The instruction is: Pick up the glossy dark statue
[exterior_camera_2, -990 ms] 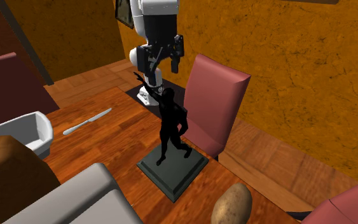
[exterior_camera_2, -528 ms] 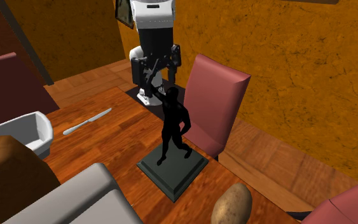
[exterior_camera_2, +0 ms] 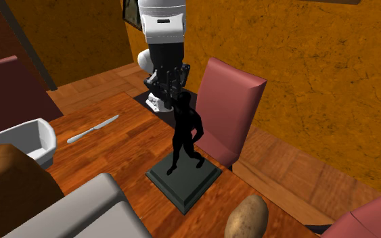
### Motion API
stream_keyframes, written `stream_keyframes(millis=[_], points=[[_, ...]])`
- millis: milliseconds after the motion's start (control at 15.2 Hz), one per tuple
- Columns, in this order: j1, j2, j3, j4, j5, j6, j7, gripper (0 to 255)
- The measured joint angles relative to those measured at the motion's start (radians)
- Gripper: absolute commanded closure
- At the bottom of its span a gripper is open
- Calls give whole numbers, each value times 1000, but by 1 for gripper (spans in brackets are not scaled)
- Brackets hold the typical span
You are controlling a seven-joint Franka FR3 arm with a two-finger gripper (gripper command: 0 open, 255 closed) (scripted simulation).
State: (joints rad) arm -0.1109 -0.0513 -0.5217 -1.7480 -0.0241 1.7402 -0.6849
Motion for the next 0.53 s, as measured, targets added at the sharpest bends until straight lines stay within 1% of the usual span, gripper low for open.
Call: stream_keyframes(millis=[396,528], points=[[0,-1,0,-1,-1,0,1,255],[0,1,0,15,0,-16,-1,255]])
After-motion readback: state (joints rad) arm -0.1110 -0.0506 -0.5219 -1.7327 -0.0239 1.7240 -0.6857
